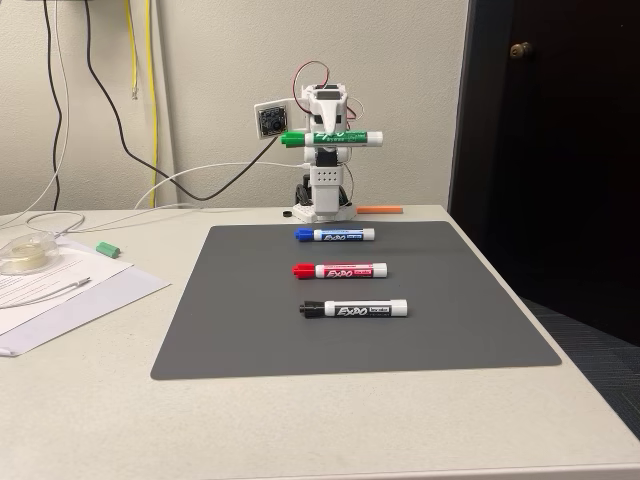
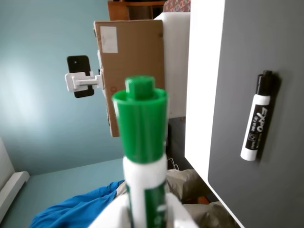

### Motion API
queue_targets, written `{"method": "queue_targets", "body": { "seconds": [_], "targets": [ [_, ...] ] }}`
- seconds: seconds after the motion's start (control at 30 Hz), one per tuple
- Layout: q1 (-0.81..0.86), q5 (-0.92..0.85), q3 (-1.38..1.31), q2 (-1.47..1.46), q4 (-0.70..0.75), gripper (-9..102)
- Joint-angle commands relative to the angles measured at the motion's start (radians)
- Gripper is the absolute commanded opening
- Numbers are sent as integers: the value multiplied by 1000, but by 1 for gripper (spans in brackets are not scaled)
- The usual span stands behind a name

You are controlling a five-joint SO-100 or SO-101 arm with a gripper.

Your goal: Pick up the green marker.

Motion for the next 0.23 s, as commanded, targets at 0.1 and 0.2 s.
{"method": "queue_targets", "body": {
  "seconds": [0.1,0.2],
  "targets": [
    [-2,3,-51,-3,0,0],
    [2,20,-51,-2,2,0]
  ]
}}
